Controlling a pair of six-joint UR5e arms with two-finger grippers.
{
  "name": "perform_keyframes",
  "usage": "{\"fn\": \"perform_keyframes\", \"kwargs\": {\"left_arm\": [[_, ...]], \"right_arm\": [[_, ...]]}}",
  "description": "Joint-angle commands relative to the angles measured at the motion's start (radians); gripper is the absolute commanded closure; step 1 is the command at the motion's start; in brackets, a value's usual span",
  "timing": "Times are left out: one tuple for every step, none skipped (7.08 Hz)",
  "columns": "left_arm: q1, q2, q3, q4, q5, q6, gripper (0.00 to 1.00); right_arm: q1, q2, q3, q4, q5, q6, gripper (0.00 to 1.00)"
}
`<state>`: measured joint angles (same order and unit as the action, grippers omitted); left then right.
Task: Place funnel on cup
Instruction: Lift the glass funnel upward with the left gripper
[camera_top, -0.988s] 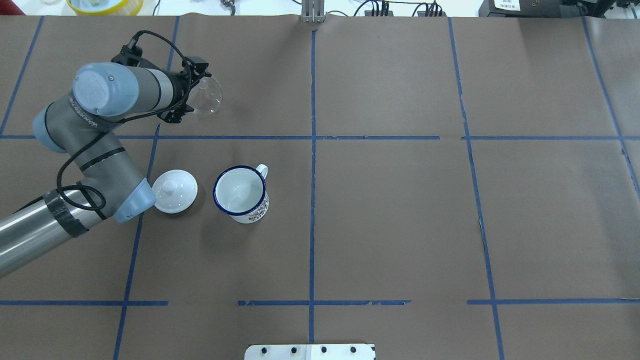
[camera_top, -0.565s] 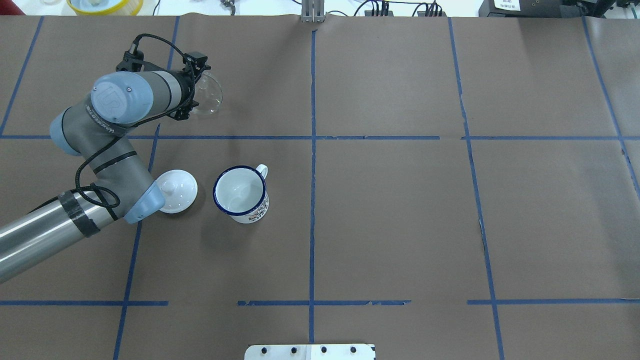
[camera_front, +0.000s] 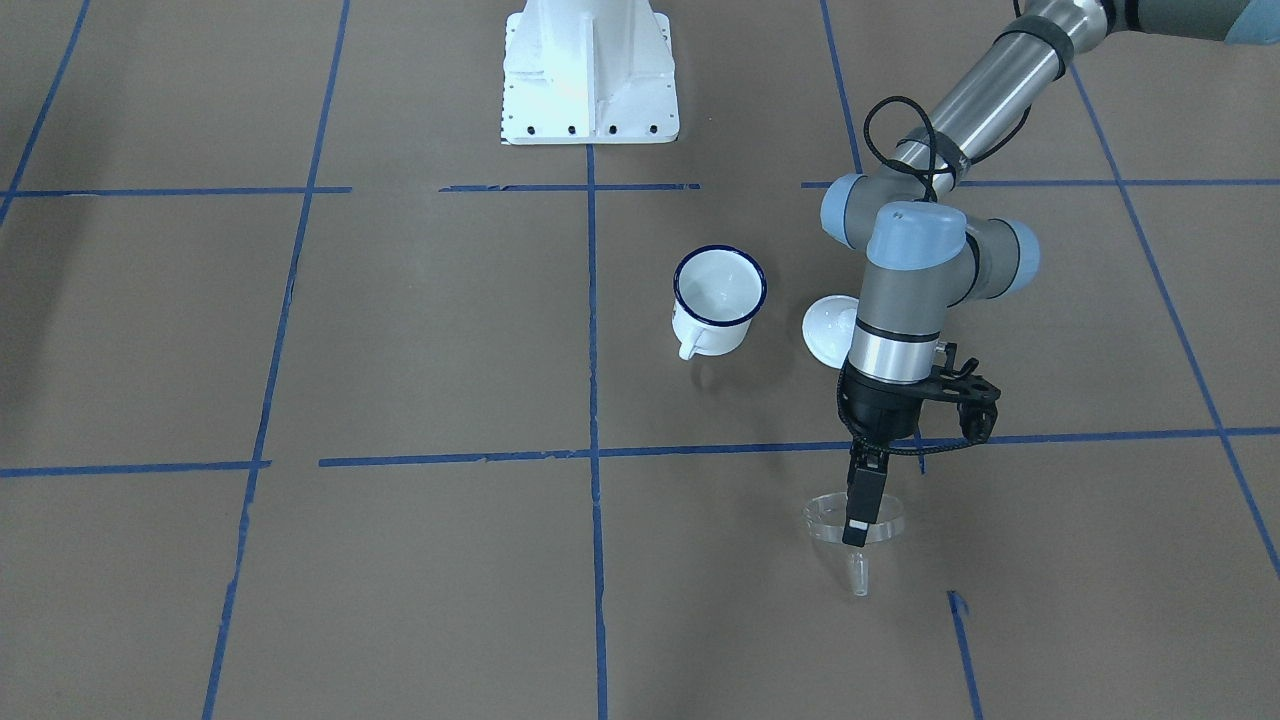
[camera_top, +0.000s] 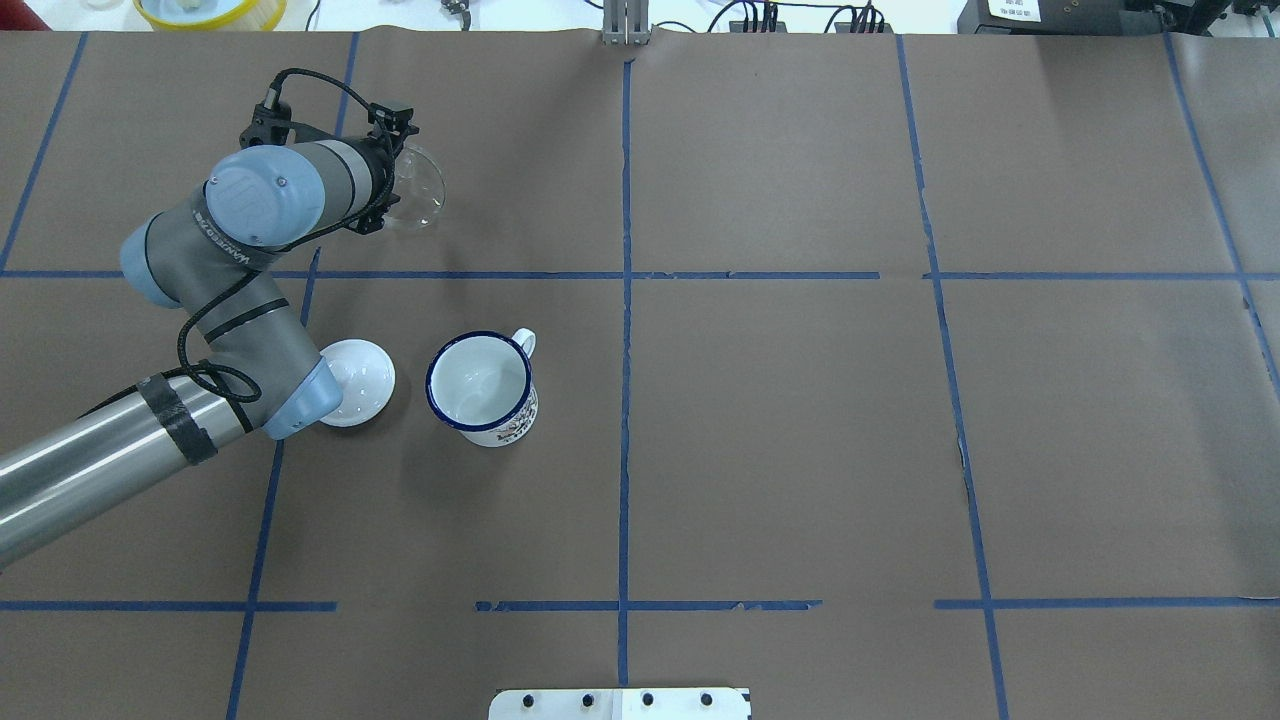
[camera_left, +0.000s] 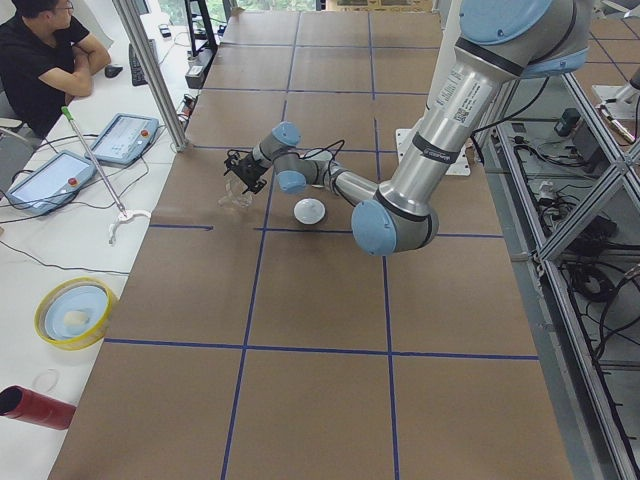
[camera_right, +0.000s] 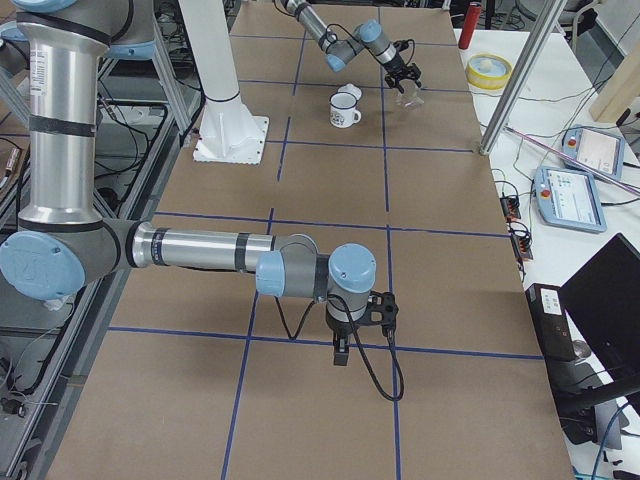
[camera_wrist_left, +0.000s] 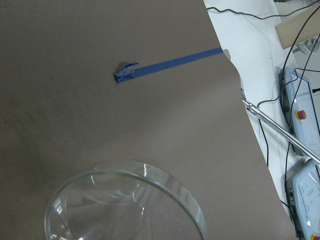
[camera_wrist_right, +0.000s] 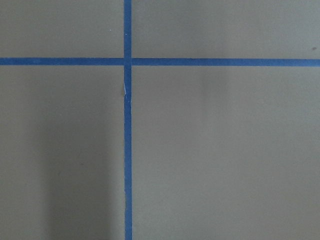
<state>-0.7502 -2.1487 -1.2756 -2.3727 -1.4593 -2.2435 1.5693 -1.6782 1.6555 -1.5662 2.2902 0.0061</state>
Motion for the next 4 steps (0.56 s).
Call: {"fn": "perform_keyframes", "kwargs": {"left_arm": [[-0.001, -0.002, 0.038, -0.062, 0.013, 0.004, 0.5], [-0.001, -0.007, 0.036, -0.062, 0.014, 0.007, 0.62], [-0.003, -0.008, 0.036, -0.062, 0.014, 0.007, 0.69], [-0.004, -0.014, 0.036, -0.062, 0.014, 0.009, 0.7]], "right_arm": [[0.0, 0.0, 0.001, 0.0, 0.0, 0.0, 0.0], [0.0, 0.0, 0.001, 0.0, 0.0, 0.0, 0.0], [0.0, 0.0, 0.0, 0.0, 0.0, 0.0, 0.0], [0.0, 0.0, 0.0, 0.0, 0.0, 0.0, 0.0]]}}
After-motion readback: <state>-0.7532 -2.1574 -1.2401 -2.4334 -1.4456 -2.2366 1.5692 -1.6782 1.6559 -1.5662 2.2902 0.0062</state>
